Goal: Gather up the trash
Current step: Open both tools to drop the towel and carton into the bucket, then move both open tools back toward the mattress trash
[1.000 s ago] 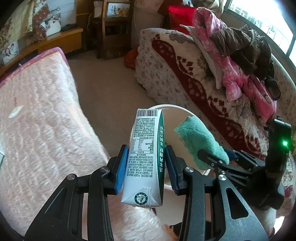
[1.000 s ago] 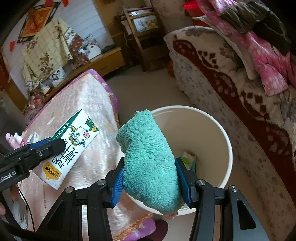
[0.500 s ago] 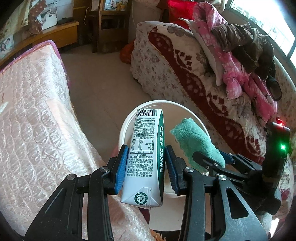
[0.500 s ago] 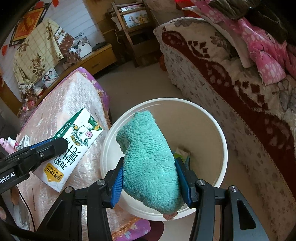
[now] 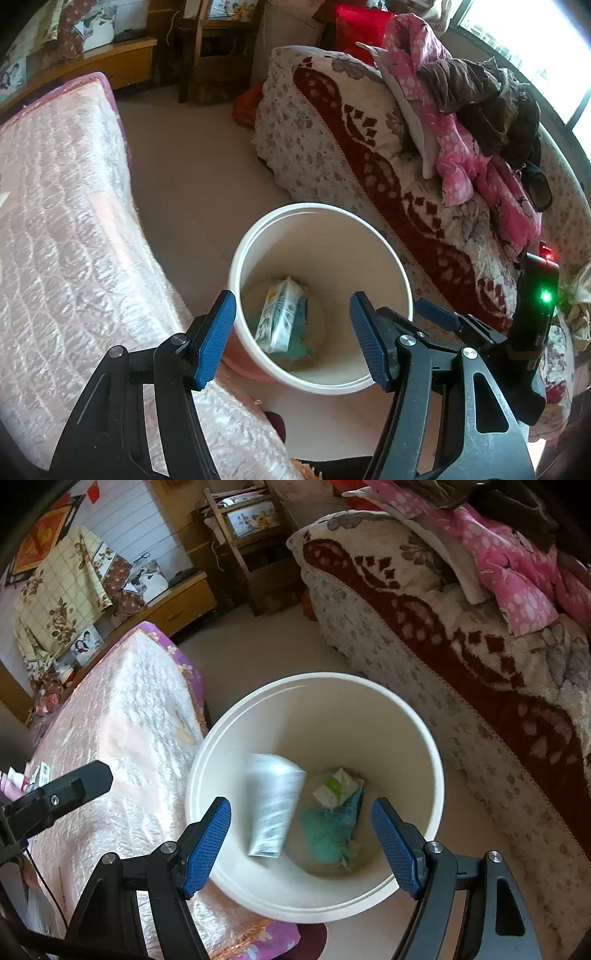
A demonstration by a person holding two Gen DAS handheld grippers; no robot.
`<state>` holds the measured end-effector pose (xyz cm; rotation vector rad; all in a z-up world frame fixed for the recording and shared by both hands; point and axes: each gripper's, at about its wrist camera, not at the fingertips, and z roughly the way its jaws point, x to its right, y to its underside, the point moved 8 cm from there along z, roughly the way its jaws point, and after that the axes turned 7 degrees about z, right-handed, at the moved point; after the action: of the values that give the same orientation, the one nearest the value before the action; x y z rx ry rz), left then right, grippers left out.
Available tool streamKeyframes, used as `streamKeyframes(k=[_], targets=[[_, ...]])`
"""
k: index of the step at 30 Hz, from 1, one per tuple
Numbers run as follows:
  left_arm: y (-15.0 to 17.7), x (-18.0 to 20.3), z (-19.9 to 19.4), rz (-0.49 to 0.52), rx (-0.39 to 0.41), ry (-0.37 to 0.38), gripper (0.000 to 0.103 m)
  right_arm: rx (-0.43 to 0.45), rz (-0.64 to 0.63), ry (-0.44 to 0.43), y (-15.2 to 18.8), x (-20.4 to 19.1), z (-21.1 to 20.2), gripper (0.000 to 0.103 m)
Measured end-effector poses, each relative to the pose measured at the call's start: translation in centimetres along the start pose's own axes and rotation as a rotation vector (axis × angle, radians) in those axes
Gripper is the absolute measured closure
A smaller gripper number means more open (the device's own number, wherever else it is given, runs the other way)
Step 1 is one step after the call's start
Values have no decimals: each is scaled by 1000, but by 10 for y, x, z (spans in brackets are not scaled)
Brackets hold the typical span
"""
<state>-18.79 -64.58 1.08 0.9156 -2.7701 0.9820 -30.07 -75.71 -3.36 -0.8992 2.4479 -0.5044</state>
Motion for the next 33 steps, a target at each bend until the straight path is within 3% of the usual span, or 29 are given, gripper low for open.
streamKeyframes(k=[17, 33], targets=[[15, -36, -53, -7, 61, -156, 40, 13, -82, -20, 13, -46, -14, 27], [45, -101, -127, -86, 130, -293, 40, 58, -195, -49, 26, -118, -43, 27]])
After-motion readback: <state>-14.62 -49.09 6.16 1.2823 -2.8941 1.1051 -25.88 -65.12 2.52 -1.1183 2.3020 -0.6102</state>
